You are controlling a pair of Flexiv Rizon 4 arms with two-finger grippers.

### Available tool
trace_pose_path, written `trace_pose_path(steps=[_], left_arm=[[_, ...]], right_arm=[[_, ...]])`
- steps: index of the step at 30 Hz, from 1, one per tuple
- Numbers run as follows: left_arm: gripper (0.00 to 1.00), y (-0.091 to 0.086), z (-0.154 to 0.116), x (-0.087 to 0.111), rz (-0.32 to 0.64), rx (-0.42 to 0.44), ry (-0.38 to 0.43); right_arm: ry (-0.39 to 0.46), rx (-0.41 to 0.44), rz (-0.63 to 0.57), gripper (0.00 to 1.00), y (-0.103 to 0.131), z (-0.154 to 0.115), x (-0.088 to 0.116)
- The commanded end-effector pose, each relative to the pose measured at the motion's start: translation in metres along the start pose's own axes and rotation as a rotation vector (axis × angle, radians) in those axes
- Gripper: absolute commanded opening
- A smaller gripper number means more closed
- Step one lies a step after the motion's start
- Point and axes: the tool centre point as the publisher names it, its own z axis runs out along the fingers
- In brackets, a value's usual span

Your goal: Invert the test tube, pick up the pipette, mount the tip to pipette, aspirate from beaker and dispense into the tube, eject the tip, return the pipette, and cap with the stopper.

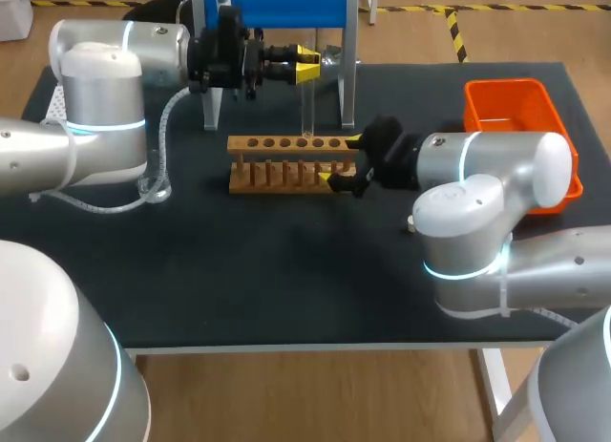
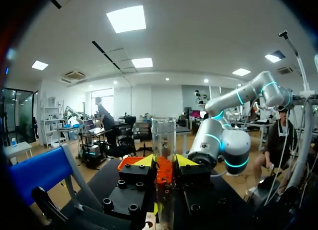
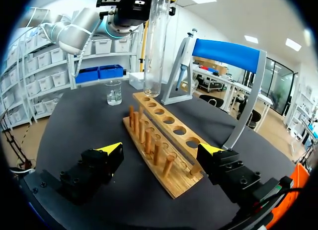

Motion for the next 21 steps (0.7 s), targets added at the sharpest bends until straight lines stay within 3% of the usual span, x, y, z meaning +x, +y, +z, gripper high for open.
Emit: trace_pose_path(steps=[1,21], left_arm=[[0.0,-0.0007,-0.0002,-0.0012,-0.002,-0.004,0.003],[0.0,-0.0007,-0.0002,-0.0012,-0.002,-0.004,0.003]], right_arm=[[-0.001,0.006,-0.003,1.0,0.0006,0.0012,0.0011],[0.015,0.059,-0.029,1.0,0.0067,-0.0056,-0.0001]])
